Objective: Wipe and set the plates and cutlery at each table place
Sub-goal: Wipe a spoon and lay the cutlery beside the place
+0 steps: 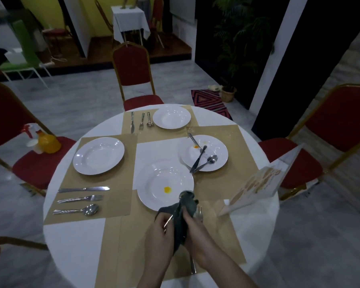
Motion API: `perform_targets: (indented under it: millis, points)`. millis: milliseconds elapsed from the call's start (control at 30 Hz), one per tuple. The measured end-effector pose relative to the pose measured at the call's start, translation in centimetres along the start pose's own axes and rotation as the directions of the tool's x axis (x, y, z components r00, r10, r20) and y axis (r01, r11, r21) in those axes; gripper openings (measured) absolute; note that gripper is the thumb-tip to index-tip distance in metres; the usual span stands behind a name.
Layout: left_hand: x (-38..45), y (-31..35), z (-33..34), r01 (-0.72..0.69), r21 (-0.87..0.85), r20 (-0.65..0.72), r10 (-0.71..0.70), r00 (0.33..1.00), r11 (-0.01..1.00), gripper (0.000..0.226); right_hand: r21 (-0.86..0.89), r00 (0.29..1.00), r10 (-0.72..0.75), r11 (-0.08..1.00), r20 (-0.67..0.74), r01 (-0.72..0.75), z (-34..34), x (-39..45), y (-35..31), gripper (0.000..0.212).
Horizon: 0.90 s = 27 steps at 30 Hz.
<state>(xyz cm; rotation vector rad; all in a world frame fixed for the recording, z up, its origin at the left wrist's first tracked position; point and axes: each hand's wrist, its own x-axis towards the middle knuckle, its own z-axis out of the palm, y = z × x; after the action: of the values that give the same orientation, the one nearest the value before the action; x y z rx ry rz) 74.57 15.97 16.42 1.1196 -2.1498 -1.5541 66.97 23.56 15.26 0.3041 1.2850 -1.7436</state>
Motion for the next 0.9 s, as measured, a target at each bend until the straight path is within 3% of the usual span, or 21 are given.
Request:
perform_targets:
  millis: [100, 267, 433, 600, 700, 900]
  points:
    - [-0.6, -0.5, 1.0, -0.082, 0.117, 0.035, 0.079, 0.996, 0.990, 0.014, -0.034, 0.996, -0.085, 0.996, -0.016, 0.084, -0.5, -0.7, 0.2, 0.023]
    - [-1.9, -0.4, 2.4, -0.146, 0.219, 0.107, 0.125, 0.986, 0.965, 0.026, -0.006, 0.970, -0.104, 0.994, -0.219, 0.105, -0.6, 0.9, -0.2, 0.023]
    - [-1.6, 0.2, 1.5, -0.035, 0.087, 0.188, 0.018, 0.982, 0.996, 0.030, 0.062, 0.949, -0.060, 0.995, -0.309, 0.083, 0.5, 2.8, -0.7, 0.026]
    - [-1.7, -0.1, 0.7, 0.052, 0.023, 0.165, -0.055, 0.985, 0.998, 0.033, 0.086, 0.956, -0.014, 0.995, -0.292, 0.041, 1.9, 3.3, -1.2, 0.011]
    - [-2.0, -0.1, 0.8, 0.046, 0.063, 0.174, -0.056, 0.983, 0.997, 0.034, 0.076, 0.961, 0.028, 0.997, -0.275, -0.007, 1.9, 3.4, -1.5, 0.017]
    - [-2.1, 0.6, 0.3, 0.222, -0.113, 0.215, -0.195, 0.957, 0.968, 0.035, 0.077, 0.948, 0.028, 0.997, -0.318, -0.004, 1.7, 3.8, -1.9, 0.017]
